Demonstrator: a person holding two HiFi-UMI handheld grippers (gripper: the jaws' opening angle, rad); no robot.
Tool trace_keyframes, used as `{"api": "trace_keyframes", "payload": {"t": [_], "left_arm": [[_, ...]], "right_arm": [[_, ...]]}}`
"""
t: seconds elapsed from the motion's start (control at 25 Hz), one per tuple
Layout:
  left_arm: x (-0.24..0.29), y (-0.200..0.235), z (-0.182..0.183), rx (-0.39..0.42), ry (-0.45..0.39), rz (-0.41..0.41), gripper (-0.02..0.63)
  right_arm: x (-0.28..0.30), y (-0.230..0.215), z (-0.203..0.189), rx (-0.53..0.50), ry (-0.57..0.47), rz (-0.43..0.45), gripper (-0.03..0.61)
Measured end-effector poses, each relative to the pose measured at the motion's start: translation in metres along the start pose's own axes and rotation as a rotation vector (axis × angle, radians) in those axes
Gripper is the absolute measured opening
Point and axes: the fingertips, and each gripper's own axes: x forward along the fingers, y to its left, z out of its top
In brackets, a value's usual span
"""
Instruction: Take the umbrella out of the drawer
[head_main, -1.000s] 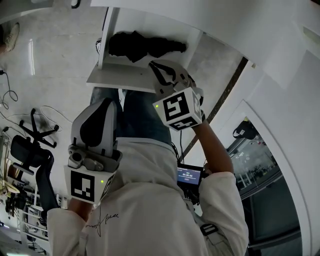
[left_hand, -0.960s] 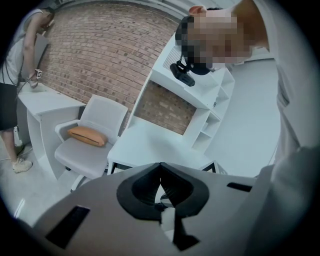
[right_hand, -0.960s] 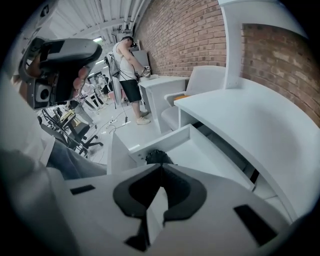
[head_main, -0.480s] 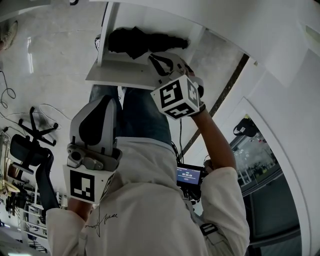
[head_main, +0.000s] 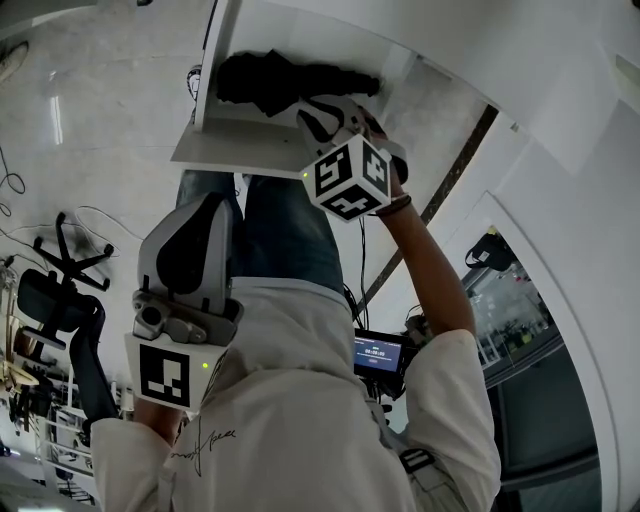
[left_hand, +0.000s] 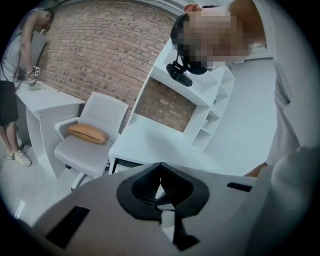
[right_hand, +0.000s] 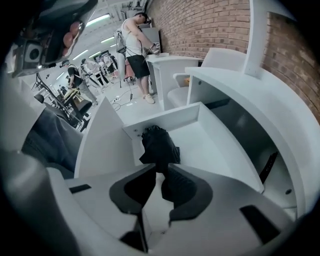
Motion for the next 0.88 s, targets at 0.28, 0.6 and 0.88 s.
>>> {"api": "trace_keyframes", "payload": {"t": [0.28,0.6,0.88], "left_arm": [[0.003,0.005,-0.003,-0.018,-0.007,-0.017,0.015],[0.005,0.007,-0.010,-0.030,-0.001,-0.030,0.015],[0.008,-0.002,-0.016,-0.031,0.011,-0.062,0.015]], "right_arm": [[0.020,-0.006,-0.014,-0.092,0.082,-0.013,0.115],[0.043,-0.012,-0.033,-0.225,0.192,-0.016,0.174],[0.056,-0.017,-0.037,-0.336,0.239,-0.034,0.198]]}}
